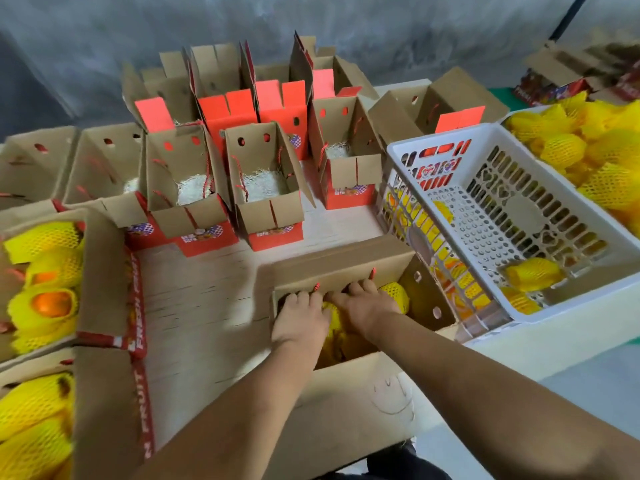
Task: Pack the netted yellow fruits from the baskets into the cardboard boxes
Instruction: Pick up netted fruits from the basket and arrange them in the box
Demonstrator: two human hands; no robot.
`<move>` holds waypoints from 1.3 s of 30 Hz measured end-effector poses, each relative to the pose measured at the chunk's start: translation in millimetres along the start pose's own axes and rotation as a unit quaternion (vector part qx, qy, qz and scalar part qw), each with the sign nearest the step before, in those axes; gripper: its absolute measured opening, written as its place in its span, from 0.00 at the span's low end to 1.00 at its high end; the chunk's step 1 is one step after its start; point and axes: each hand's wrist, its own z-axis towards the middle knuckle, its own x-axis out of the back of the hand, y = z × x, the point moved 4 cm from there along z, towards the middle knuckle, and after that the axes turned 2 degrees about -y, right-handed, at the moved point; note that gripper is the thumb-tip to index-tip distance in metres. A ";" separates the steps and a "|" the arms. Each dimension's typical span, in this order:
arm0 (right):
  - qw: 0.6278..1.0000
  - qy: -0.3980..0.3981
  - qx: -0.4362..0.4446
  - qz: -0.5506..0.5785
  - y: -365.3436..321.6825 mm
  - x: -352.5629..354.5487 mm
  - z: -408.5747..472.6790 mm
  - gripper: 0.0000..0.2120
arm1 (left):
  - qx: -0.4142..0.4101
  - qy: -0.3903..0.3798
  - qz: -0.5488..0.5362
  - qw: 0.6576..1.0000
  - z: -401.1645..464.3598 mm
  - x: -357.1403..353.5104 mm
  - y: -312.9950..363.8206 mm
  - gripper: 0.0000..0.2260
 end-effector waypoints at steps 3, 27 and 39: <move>1.000 -0.025 0.001 0.018 -6.3 -2.8 -9.5 0.35 | 0.007 -0.063 -0.013 0.998 5.5 5.4 2.0 0.20; 0.871 0.328 0.030 0.364 52.2 101.6 -115.6 0.20 | -0.016 0.177 -0.719 0.671 20.4 130.1 14.8 0.07; 0.831 0.366 -0.017 0.419 194.1 159.0 -119.2 0.23 | -0.004 0.159 -0.806 0.570 122.2 239.6 82.4 0.09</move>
